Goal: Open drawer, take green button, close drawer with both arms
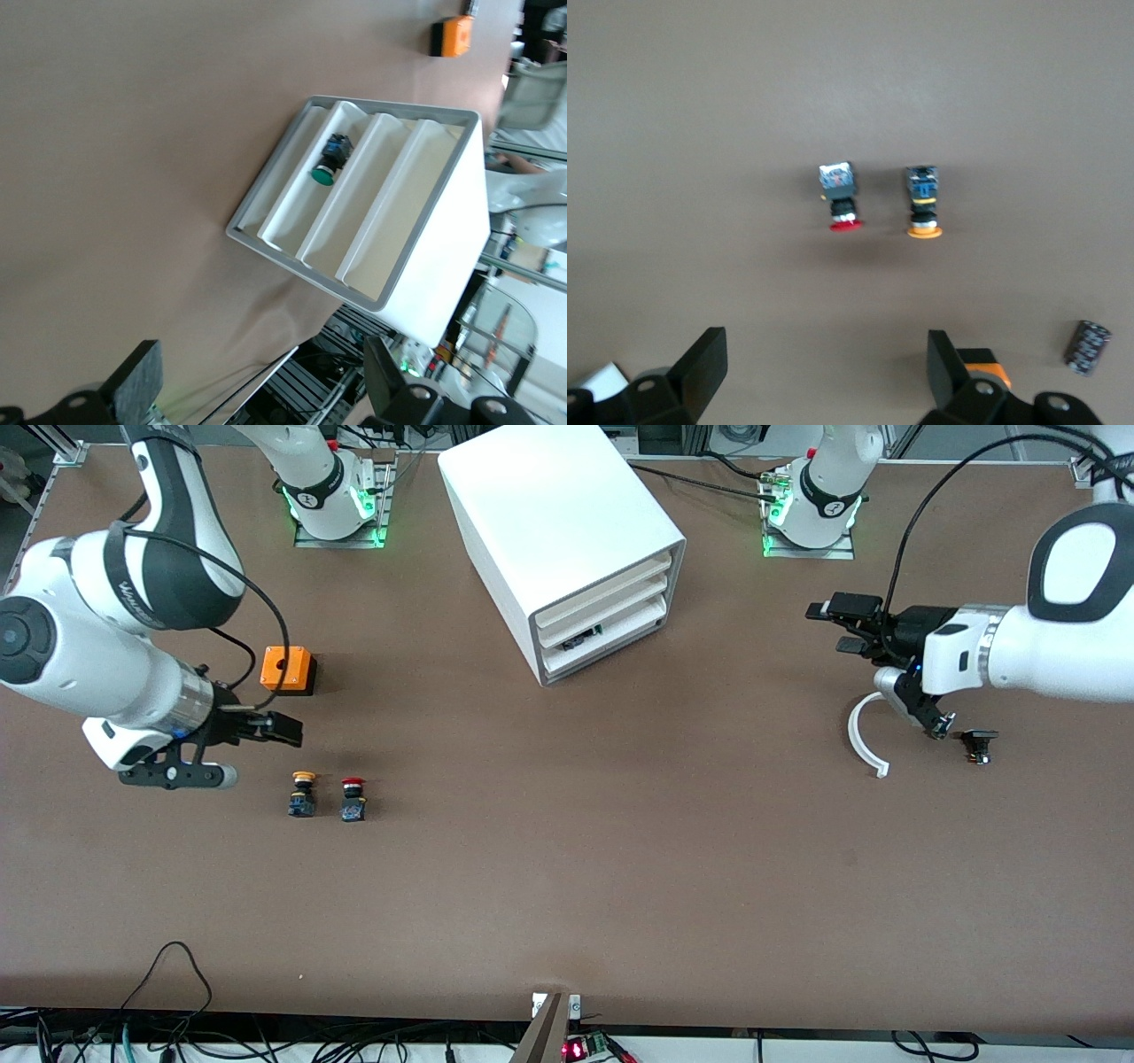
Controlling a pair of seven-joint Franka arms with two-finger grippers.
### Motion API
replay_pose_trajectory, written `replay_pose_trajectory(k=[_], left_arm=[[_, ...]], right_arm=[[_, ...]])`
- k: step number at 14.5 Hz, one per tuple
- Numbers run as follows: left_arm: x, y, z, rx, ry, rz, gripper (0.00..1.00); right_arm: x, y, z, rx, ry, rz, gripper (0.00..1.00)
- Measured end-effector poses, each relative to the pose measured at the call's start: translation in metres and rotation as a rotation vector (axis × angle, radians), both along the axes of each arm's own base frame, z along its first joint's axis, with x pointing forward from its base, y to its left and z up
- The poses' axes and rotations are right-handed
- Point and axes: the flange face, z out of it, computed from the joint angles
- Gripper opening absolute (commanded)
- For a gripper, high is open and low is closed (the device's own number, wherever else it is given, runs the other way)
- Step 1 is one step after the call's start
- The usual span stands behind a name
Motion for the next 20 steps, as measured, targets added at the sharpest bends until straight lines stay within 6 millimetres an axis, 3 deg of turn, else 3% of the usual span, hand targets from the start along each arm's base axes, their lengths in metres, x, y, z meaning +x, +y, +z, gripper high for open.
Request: replay_pose_trajectory(k=[4,7,11,15,17,20], left_arm=[[-0.005,-0.005,-0.018,-0.074,0.011,-0.043,1.00],[-0.012,-0.012,-0.040,-0.176,0.008,-0.049,1.00],[-0.033,-0.024,-0.101,-0.354,-0.050,-0.050,1.00],[-0.063,-0.046,-0.159,-0.470,-0.003,-0.033,0.99],[-0.069,-0.057,-0.184,-0.495,0.032,-0.010,0.99],[-0.072,-0.081,-0.220,-0.504,0.064,0.024,0.89]], right_arm=[[0.024,0.018,-0.001,0.065,-0.005,-0.131,1.00],[0.028,0.050,0.003,0.067,-0.007,-0.226,1.00],[0.028,0.098,0.009,0.065,0.003,-0.343,1.00],[0.022,0.137,0.001,0.057,0.023,-0.437,1.00],[0.018,0.154,-0.005,0.052,0.032,-0.475,1.00],[0.013,0.176,-0.010,0.054,0.031,-0.525,1.00]])
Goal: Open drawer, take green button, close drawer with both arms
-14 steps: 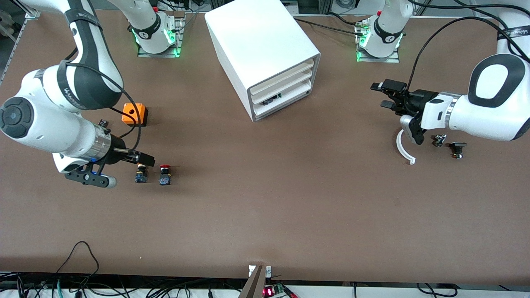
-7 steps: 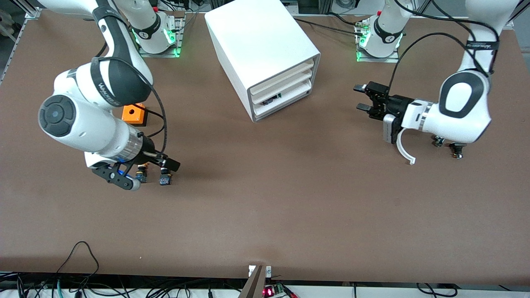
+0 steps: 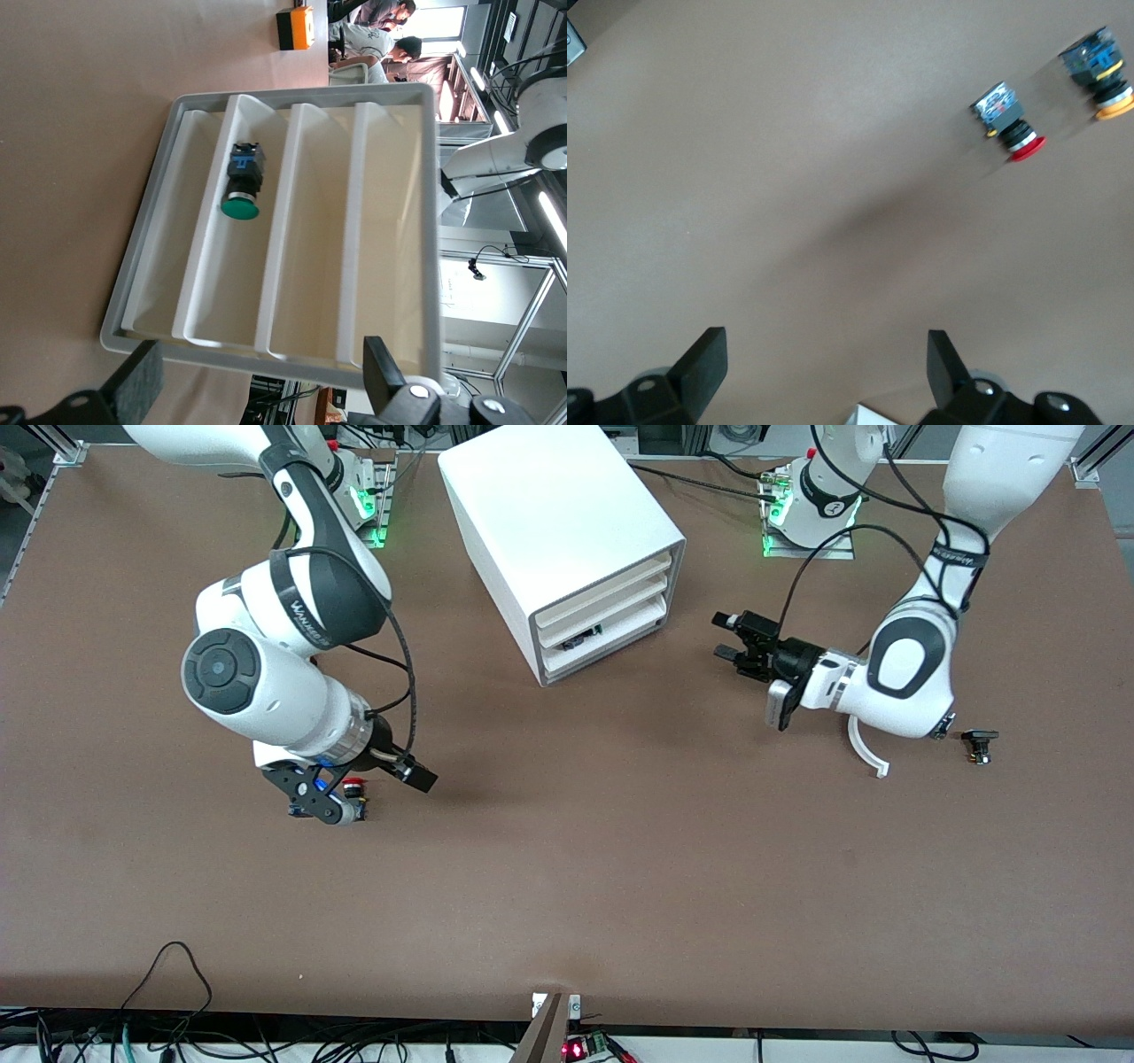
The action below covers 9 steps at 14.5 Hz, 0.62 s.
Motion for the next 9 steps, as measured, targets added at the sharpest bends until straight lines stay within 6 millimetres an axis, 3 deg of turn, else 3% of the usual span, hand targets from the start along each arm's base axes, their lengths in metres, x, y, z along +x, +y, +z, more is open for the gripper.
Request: replay_pose_trajectory(k=[4,7,9], left_arm=[[-0.021,-0.061,-0.055,0.072,0.003,-0.045,0.52],[-0.041,-0.089,-0.081,0.019,0.000,-0.077,0.39],[-0.064,-0.106,-0.101,-0.082,0.020,-0.010,0.33]], right_arm=[[-0.007,0.030,-0.009,0.006,-0.007,-0.058,1.00],[-0.012,0.049,-0.017,0.012,-0.012,-0.099,1.00],[-0.015,0.060,-0.021,0.016,-0.016,-0.122,1.00]])
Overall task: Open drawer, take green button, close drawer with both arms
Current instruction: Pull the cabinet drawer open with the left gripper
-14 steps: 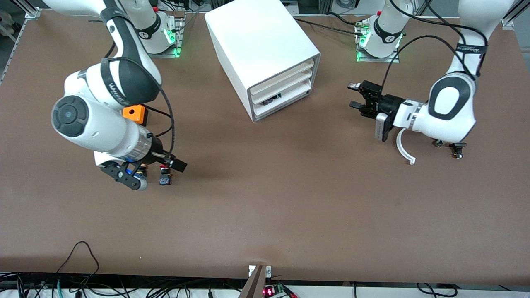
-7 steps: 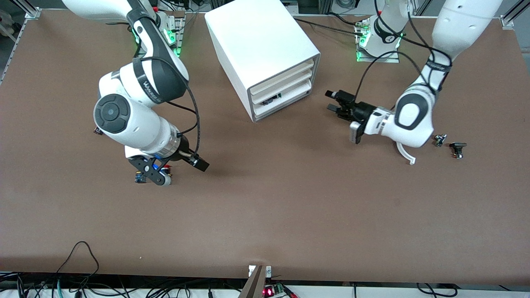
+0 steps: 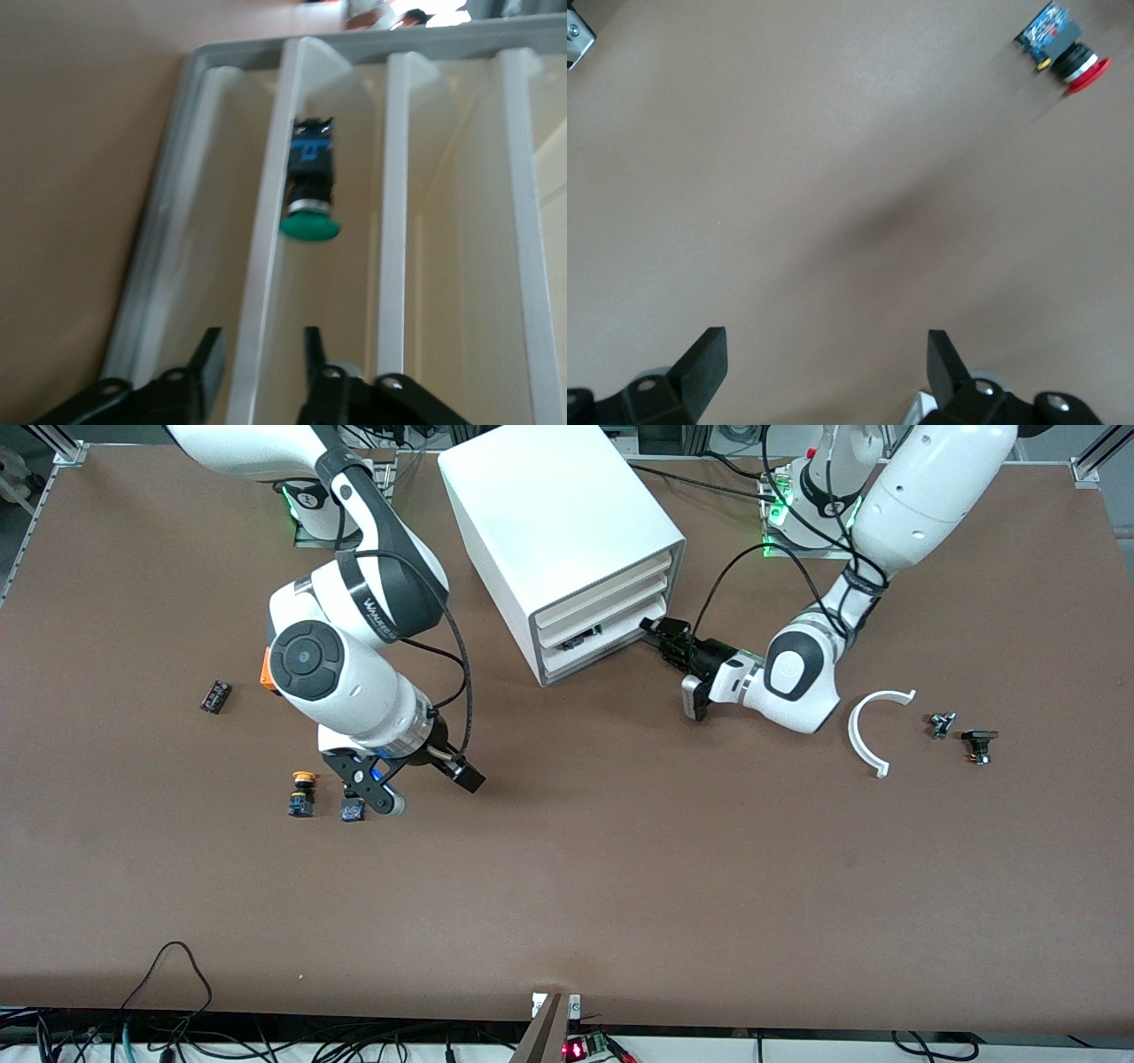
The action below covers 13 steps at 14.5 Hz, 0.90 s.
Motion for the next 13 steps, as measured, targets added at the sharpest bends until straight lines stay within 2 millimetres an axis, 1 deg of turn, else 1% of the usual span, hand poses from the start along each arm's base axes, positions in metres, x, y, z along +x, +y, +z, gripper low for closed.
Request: replay_pose_trajectory(k=[2,3,4,5,9,11,13], left_arm=[[-0.029,-0.018,-0.018,-0.042,0.019,0.034,0.10],[-0.039,-0.025,-0.023,-0.044,0.023,0.034,0.00],[-0.043,-0.029,-0.025,-0.045,0.023,0.030,0.00],[-0.044,-0.031,-0.024,-0.050,0.017,0.028,0.00],[-0.037,-0.025,-0.022,-0.047,0.007,0.040,0.00],[-0.024,-0.014,-0.020,-0.037,-0.010,0.049,0.00],[0.003,0.003,-0.013,-0.008,-0.028,0.052,0.00]], right_arm=[[-0.003,0.012,-0.001,0.006,-0.005,-0.022,1.00],[-0.003,0.017,0.001,0.010,-0.008,-0.034,1.00],[-0.003,0.023,0.002,0.014,-0.010,-0.050,1.00],[-0.002,0.029,0.003,0.019,-0.014,-0.064,1.00],[-0.001,0.051,0.007,0.040,-0.024,-0.127,1.00],[0.000,0.059,0.010,0.053,-0.033,-0.159,1.00],[0.002,0.066,0.014,0.078,-0.056,-0.199,1.00]])
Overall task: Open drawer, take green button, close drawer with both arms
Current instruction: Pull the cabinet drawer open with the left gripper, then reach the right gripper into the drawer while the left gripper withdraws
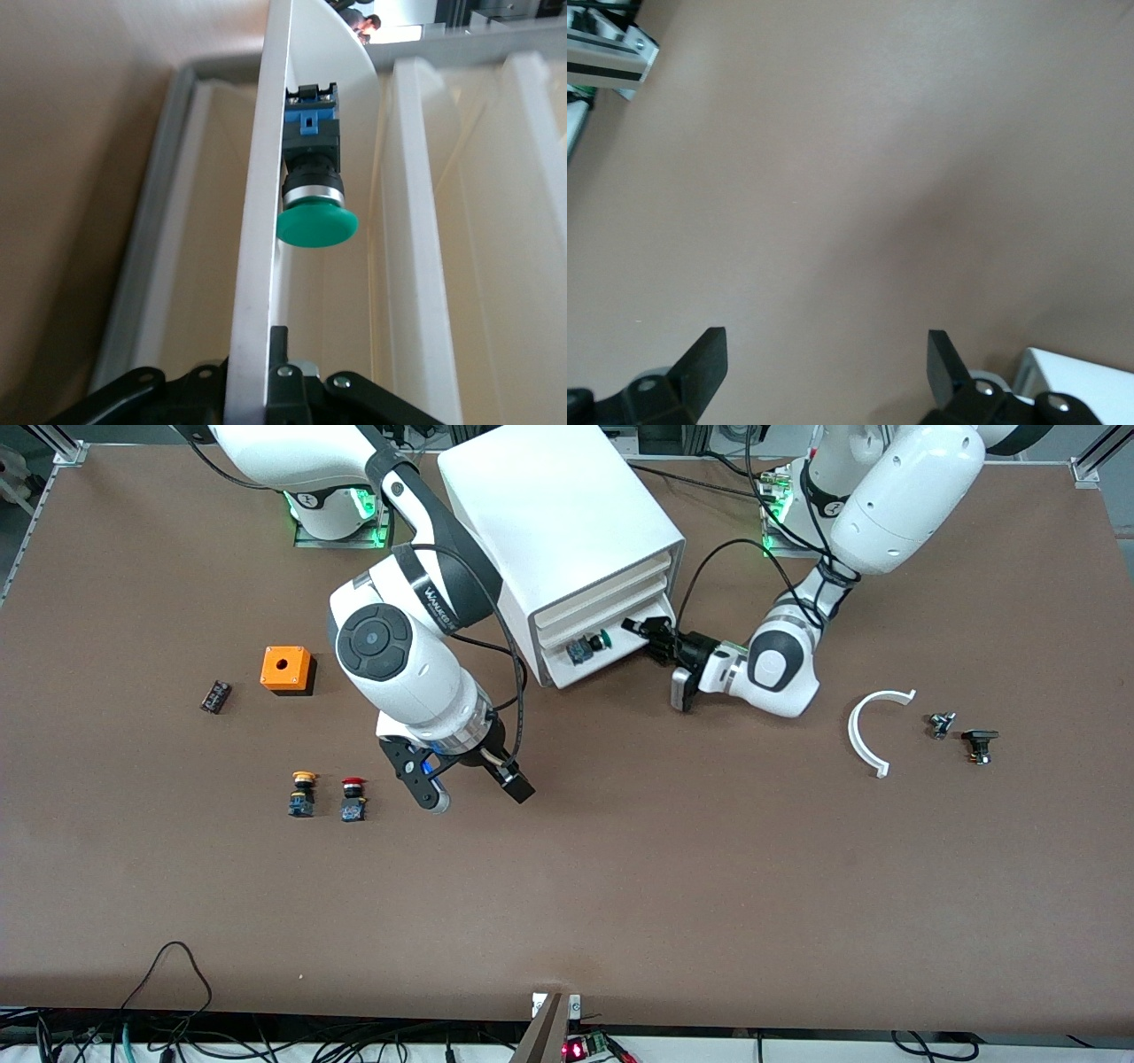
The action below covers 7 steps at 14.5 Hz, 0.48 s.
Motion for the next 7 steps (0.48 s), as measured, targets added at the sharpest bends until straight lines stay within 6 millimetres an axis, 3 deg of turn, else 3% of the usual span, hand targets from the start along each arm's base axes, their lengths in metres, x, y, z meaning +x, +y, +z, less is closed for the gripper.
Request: replay_pose_trajectory(k=[2,3,4,7], left_arm=[[0.041,0.019,0.015,0.055,-0.023,-0.009,0.00],[0.063,0.027,0.026,0.088,-0.031,-0.015,0.42],[0.081,0.032,0.036,0.119,-0.034,-0.018,0.99],[0.109,0.044,0.046,0.208,-0.075,0.001,1.00]], right_arm=[[-0.001,0.008,0.004,0.024,-0.020,-0.040,1.00],[-0.003,0.014,0.006,0.036,-0.028,-0.058,1.00],[-0.006,0.022,0.007,0.049,-0.034,-0.076,1.00],[-0.026,0.053,0.008,0.071,-0.028,-0.107,1.00]])
